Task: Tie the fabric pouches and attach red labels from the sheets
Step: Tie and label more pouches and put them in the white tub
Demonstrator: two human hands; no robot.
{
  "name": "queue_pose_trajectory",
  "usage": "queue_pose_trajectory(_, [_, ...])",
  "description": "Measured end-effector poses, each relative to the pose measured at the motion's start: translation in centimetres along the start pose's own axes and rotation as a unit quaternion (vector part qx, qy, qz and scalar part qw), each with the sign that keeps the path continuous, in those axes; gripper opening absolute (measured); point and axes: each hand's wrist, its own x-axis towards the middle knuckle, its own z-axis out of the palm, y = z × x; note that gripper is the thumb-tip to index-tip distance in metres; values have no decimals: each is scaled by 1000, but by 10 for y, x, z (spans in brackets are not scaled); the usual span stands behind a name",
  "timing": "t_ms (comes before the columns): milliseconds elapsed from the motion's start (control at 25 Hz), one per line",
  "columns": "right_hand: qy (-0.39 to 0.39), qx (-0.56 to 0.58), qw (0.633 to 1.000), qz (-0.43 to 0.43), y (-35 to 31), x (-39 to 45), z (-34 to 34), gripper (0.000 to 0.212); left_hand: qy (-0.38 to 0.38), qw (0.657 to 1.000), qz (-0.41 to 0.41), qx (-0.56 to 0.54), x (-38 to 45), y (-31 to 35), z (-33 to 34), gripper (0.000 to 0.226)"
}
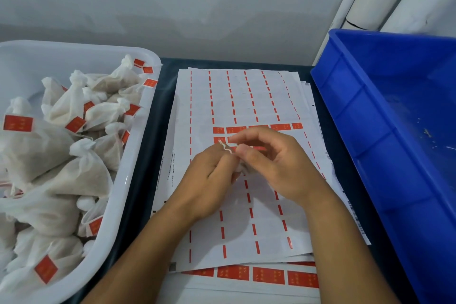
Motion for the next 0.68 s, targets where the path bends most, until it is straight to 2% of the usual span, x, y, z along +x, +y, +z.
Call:
queue_pose_trajectory(240, [-14, -30, 999, 0, 1, -2, -2, 15, 10, 995, -90, -35, 3, 0, -7, 46])
queue_pose_trajectory(440, [-43, -51, 997, -31, -4, -5, -3, 11, 5, 991, -111, -76, 1, 4, -11, 45])
queue_pose_trajectory(680, [-17, -125, 990, -55, -3, -5, -3, 15, 42, 983, -151, -98, 3, 2, -15, 42])
